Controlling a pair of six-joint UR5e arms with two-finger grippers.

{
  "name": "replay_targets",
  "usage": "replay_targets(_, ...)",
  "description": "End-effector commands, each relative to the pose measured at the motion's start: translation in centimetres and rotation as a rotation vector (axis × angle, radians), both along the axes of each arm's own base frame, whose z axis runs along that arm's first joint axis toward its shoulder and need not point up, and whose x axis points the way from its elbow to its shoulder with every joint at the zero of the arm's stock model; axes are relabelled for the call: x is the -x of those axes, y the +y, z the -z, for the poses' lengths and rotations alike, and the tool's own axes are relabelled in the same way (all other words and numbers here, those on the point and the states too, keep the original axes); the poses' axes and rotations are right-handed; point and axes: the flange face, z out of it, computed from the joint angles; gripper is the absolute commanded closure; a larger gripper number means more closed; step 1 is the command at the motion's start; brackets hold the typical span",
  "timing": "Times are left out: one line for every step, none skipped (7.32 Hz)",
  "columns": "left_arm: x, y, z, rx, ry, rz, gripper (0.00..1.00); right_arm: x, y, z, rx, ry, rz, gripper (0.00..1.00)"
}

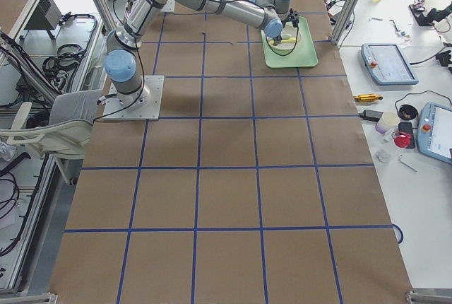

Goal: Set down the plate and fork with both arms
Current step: 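Lower the right gripper into the plate and grasp the yellow fork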

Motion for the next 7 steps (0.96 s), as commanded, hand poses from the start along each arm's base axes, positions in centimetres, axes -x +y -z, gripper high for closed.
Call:
replay_targets(0.0,0.0,-0.1,0.002,-0.002,0.0,0.0,-0.1,0.0,0.4,0.0,0.0,-0.003,0.54)
replay_targets(-0.1,-0.1,-0.1,0.004,-0.002,-0.001,0.0,-0.4,0.1,0.7,-0.003,0.001,-0.006,0.54)
replay_targets(-0.3,-0.1,-0.1,0.002,-0.002,-0.004,0.0,-0.5,0.1,0.8,-0.005,0.0,-0.007,0.53)
replay_targets(-0.8,-0.1,0.0,0.001,0.0,-0.014,0.0,-0.5,0.1,0.9,-0.007,0.0,-0.007,0.53)
replay_targets(-0.9,-0.2,-0.1,0.002,0.0,-0.015,0.0,-0.5,0.1,0.9,-0.006,0.001,-0.012,0.52)
replay_targets(-1.0,-0.2,-0.2,0.005,-0.001,-0.008,0.0,-0.5,0.1,0.8,-0.004,0.002,-0.013,0.53)
replay_targets(-1.0,-0.2,-0.2,0.005,-0.001,-0.002,0.0,-0.5,0.1,0.8,-0.004,0.002,-0.015,0.68)
